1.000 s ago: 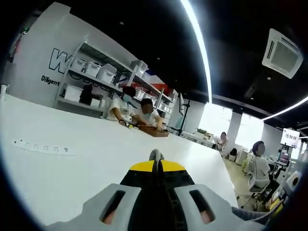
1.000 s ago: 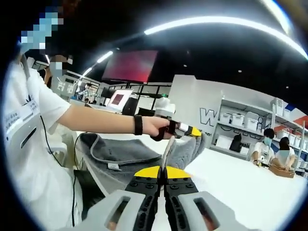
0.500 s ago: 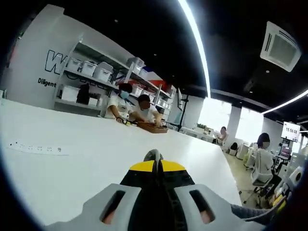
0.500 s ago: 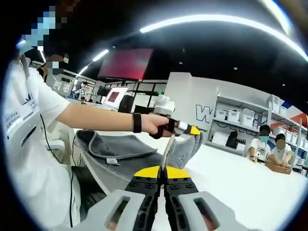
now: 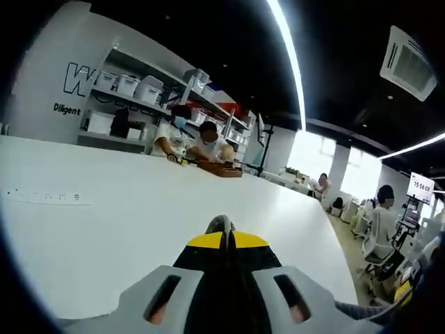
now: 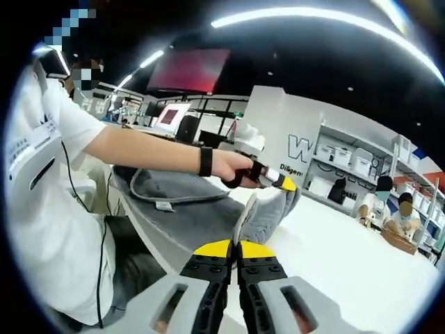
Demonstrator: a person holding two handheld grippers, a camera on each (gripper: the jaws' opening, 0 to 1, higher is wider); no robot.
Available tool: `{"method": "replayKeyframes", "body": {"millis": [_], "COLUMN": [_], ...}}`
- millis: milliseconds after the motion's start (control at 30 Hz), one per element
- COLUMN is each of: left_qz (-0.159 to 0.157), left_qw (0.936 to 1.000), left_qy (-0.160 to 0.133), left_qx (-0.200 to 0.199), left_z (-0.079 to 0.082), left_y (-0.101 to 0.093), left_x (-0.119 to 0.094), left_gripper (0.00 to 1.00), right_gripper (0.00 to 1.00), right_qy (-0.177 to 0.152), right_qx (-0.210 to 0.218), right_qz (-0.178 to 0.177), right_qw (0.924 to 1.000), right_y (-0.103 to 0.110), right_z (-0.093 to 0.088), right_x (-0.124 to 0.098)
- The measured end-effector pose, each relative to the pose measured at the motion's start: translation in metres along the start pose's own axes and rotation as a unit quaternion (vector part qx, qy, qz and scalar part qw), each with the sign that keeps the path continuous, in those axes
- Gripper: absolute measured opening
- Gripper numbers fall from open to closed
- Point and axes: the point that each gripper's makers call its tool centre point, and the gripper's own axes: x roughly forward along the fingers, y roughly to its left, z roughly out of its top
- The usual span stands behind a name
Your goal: Open the folded towel by lifting each exposed corner and separating the folded layers until the towel lies flat within the target outline without major curled edges
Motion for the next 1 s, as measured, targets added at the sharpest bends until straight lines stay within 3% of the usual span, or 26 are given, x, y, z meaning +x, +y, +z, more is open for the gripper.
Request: {"method": "replayKeyframes", "body": {"millis": [33,300,667,1000], "left_qz": [0.002,0.004,0.016,0.016], "left_qw": [1.0,0.9999,0.9987,0.998], "left_qy": [0.008,0.014,0.047,0.058], "left_qx": [-0.003,-0.007,-0.013,-0.018], "left_z": [-0.007,-0.014,-0.053,-0.062], "left_y": [0.001,0.002,0.004,-0.001], "left_x": [0.002,0.006,0.017,0.013], "left_gripper": [0.01,0.01,0.01,0.01], "right_gripper": [0.0,0.0,0.0,0.07], "right_qy": [0.009,0.024,0.058,0.06], "right_qx": [-0.002,-0.008,-0.02,-0.02], "right_qz": [0.002,-0.003,-0.008,-0.005], "right_qw": [1.0,0.9997,0.9981,0.998], "right_y": [0.0,-0.003,-0.01,-0.007], "right_z": [-0.003,-0.009,-0.024,-0.023], "right_x": [-0.001,-0.003,-0.005,0.003]}}
